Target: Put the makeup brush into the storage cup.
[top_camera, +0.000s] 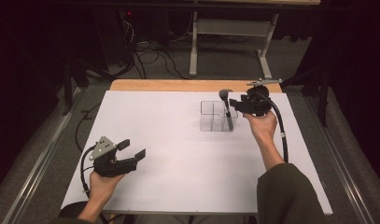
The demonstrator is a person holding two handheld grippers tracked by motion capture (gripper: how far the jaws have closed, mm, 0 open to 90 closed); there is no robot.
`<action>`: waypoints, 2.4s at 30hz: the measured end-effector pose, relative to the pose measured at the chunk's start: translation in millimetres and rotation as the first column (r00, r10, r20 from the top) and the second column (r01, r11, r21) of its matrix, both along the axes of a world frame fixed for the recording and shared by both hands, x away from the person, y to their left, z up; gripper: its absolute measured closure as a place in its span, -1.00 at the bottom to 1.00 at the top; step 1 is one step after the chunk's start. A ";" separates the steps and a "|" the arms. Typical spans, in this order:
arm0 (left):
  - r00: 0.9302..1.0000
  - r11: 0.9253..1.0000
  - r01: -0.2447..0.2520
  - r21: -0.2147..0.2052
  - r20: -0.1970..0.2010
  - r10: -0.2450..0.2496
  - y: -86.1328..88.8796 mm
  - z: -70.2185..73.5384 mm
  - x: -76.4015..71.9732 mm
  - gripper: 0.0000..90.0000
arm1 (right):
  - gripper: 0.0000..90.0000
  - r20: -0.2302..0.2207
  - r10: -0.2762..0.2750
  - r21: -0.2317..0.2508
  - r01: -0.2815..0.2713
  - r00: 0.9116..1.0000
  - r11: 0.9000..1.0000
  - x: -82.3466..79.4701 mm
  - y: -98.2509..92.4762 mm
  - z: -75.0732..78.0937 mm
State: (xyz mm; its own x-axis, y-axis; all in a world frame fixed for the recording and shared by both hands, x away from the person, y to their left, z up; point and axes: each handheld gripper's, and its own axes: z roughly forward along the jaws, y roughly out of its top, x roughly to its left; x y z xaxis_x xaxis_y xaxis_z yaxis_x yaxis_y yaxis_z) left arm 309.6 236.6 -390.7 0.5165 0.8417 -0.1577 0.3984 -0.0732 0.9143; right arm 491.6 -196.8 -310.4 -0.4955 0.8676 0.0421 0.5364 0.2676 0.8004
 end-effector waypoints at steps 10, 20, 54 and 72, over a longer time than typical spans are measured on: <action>1.000 1.000 0.001 0.000 -0.002 -0.001 -0.3 -0.1 0.1 -0.45 | -0.01 0.004 0.028 -0.001 -0.028 1.000 1.000 -5.4 1.3 3.7; 1.000 1.000 0.001 -0.001 -0.002 -0.001 -0.1 -0.1 0.1 -0.45 | -0.02 0.016 0.043 0.002 -0.043 0.999 0.999 -11.6 0.3 9.2; 1.000 1.000 -0.003 0.000 -0.002 0.003 0.3 0.0 -0.1 -0.45 | -0.05 0.029 0.066 0.015 -0.067 0.997 0.998 -25.5 -8.3 14.6; 1.000 1.000 -0.005 -0.001 -0.003 0.005 0.2 -0.1 0.2 -0.45 | -0.05 0.029 0.068 0.014 -0.068 0.997 0.998 -34.6 -18.8 13.8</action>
